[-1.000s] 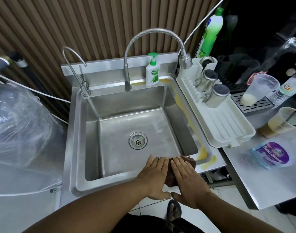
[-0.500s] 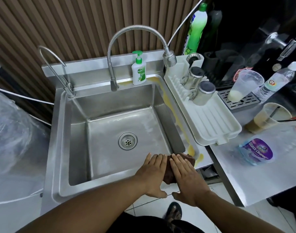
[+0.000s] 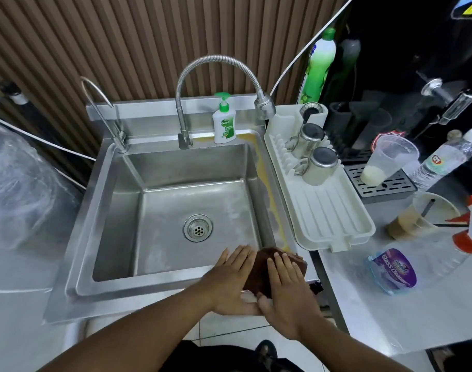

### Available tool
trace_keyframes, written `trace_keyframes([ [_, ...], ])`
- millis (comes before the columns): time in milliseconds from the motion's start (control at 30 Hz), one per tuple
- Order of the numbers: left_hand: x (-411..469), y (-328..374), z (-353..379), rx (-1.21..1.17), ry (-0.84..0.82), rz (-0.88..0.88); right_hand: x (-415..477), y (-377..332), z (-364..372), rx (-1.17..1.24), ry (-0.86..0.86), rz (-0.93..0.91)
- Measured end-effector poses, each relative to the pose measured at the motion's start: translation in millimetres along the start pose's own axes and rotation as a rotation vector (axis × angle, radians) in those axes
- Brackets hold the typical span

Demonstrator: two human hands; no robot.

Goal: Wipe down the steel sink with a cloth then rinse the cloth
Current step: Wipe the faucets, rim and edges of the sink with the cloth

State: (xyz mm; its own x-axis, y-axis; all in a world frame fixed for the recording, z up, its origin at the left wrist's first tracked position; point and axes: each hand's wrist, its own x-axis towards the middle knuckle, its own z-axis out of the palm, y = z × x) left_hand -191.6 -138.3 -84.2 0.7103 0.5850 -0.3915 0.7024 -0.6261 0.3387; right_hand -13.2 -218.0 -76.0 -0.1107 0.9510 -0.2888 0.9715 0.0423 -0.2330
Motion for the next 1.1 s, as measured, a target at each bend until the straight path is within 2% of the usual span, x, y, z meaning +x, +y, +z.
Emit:
trace_keyframes([
  [167,-37,-43,4,-0.115,0.198,-0.221,16,-43,1,0.138,0.088,0.226],
  [267,-48,-76,10,-0.091,0.330,-0.420,34,-63,9,0.144,0.016,0.394],
  [300,-52,-86,12,-0.083,0.343,-0.473,39,-68,14,0.149,-0.011,0.454],
  [367,-58,-99,15,-0.082,0.333,-0.538,44,-77,23,0.135,0.043,0.516],
  [600,-59,-109,20,-0.109,0.336,-0.556,39,-115,52,0.045,0.138,0.353],
  [733,-60,-115,22,-0.147,0.424,-0.535,34,-147,63,-0.008,0.144,0.133],
  [833,-61,-120,21,-0.202,0.495,-0.520,33,-139,65,-0.057,0.145,0.047],
  [900,-64,-124,22,-0.199,0.507,-0.514,33,-125,63,-0.055,0.150,0.060],
  [1033,-81,-146,26,-0.139,0.500,-0.571,36,-99,52,0.025,0.197,0.232],
  [1100,-93,-160,30,-0.086,0.507,-0.607,37,-94,45,0.058,0.160,0.300],
])
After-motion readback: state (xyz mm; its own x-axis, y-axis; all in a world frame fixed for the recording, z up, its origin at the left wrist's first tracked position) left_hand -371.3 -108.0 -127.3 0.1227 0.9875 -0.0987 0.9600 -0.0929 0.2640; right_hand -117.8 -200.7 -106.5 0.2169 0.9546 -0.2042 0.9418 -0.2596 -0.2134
